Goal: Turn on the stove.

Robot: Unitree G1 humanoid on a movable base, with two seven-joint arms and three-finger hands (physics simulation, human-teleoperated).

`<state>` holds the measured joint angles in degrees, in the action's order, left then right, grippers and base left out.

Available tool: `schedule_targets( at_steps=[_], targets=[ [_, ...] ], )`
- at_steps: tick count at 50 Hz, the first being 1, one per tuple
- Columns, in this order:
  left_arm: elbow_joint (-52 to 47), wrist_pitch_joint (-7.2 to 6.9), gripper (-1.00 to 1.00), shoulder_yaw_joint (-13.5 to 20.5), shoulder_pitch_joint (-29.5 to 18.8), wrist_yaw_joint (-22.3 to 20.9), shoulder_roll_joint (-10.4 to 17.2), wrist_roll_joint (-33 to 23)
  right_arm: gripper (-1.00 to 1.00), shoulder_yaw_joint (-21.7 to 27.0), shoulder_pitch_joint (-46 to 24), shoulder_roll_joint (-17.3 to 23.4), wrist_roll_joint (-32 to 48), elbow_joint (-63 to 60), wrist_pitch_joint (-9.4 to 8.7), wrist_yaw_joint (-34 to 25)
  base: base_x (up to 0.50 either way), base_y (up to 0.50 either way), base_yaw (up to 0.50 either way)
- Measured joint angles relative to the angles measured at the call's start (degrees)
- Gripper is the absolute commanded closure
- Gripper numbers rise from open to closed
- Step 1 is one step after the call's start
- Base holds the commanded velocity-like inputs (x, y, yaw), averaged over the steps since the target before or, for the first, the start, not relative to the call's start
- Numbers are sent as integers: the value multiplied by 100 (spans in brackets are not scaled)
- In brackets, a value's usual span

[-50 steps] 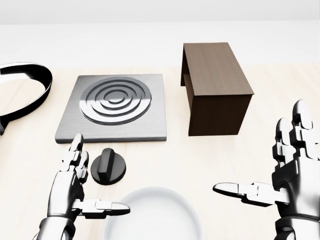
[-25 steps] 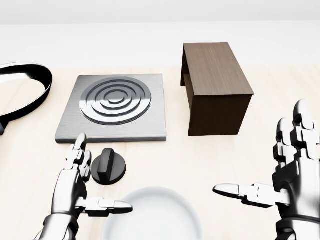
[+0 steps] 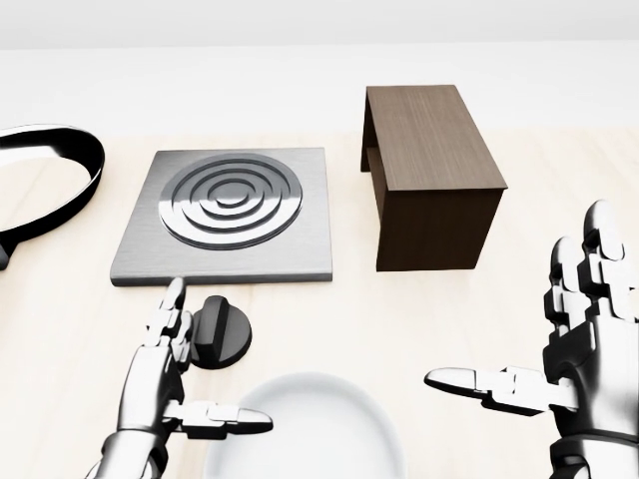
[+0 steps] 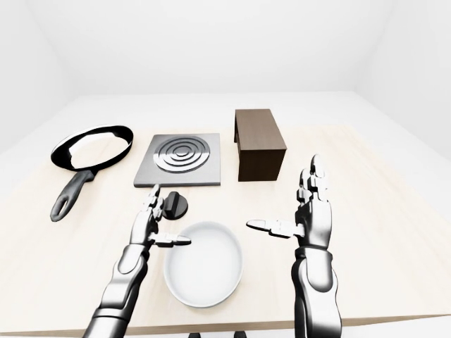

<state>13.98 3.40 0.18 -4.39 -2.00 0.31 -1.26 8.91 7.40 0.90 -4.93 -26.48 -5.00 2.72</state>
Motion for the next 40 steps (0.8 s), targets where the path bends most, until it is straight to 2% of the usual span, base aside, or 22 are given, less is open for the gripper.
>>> schedule_targets(
  at_steps=[10,15,25,40],
  targets=[
    [98,64,-100,-17,5,0,-8,-19,-100,-4,3,-1,4,-11,0,-1,0,0,0],
    [310,160,-100,-9,-41,19,-4,-43,-100,-6,6,-1,6,-24,0,-2,0,0,0],
    [689,160,-100,9,-130,58,3,-84,-100,-13,11,-4,12,-63,0,0,0,0,0],
    [590,160,-100,6,-55,51,-6,-149,-100,-17,18,-9,19,-123,0,1,0,0,0]
  ],
)
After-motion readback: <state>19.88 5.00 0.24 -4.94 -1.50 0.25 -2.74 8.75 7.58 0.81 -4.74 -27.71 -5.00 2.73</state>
